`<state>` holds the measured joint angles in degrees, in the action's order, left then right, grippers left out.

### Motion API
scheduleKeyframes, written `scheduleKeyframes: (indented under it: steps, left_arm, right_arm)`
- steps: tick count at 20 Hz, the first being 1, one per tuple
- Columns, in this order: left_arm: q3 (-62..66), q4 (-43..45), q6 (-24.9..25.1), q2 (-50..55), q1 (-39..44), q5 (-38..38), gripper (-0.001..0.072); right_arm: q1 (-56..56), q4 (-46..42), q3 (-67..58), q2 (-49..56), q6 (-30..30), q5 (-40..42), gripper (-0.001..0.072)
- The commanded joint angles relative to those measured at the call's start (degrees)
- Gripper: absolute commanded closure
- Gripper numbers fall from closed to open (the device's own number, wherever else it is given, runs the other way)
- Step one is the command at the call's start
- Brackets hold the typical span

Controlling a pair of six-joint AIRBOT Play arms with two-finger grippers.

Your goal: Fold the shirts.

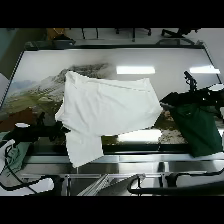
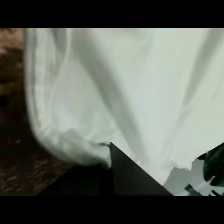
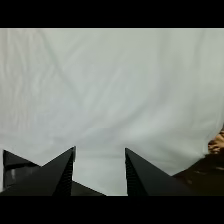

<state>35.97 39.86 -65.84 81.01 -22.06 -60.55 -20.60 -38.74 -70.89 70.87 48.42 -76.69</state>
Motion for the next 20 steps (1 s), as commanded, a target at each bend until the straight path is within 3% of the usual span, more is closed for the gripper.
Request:
scheduleKeyframes:
  steps: [1, 7, 9, 14, 20]
  left_arm:
    - [7.48, 0.07, 1.16, 3.54, -0.63, -7.15, 0.0688]
    - [16.37, 4.66, -0.68, 3.50, -5.11, -10.71, 0.0689]
    - [17.33, 4.70, -0.55, 3.52, -5.01, -9.86, 0.0688]
    - [19.21, 5.20, -0.57, 3.54, -5.01, -10.16, 0.0688]
    - [20.13, 5.22, -0.15, 3.52, -5.01, -10.47, 0.0688]
  right_arm:
    - [-0.11, -3.19, 0.02, -0.02, 2.27, -0.28, 0.0347]
    - [0.09, -9.70, 3.02, -0.26, 8.41, -0.33, 0.0339]
    - [1.29, -9.51, 6.71, -0.24, 8.39, -0.09, 0.0208]
    - [4.68, -9.07, 14.38, 0.00, 5.46, 4.61, 0.0208]
    - [8.52, -5.60, 14.78, 4.46, 4.46, 7.63, 0.0211]
